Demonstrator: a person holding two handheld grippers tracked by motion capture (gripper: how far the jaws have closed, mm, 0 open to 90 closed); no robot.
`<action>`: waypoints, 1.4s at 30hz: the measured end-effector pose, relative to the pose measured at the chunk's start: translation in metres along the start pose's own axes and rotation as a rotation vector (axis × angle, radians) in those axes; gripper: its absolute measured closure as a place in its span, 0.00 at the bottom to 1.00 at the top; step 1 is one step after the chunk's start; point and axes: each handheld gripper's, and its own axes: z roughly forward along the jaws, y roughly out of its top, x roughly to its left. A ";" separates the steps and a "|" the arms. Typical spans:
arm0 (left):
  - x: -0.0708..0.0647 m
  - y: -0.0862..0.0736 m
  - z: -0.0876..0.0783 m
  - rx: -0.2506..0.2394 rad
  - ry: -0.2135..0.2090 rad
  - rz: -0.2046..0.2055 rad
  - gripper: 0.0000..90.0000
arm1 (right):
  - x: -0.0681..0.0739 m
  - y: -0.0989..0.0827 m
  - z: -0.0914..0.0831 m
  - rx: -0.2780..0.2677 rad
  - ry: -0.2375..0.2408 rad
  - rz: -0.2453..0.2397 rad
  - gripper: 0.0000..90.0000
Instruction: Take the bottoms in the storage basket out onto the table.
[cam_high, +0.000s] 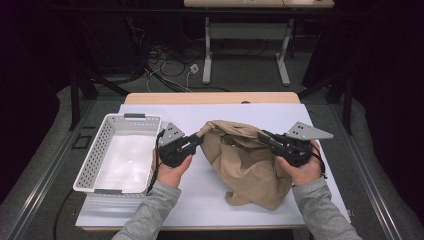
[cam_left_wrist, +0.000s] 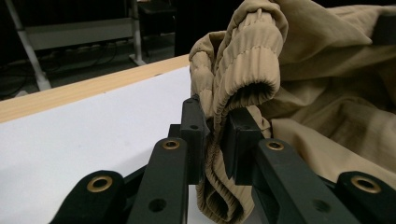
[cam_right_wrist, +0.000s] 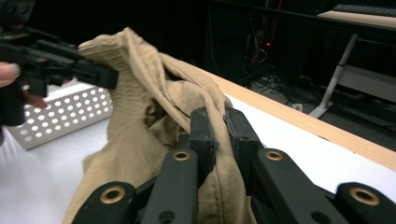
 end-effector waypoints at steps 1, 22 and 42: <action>0.002 0.000 0.001 0.009 0.002 0.002 0.88 | 0.001 -0.001 0.002 0.003 0.002 -0.004 0.92; 0.012 -0.039 0.011 0.014 -0.029 -0.107 0.85 | 0.014 -0.038 0.016 0.103 0.043 0.044 0.92; -0.019 -0.051 -0.005 0.062 -0.116 -0.056 0.92 | 0.016 -0.081 -0.007 0.203 0.037 0.056 0.92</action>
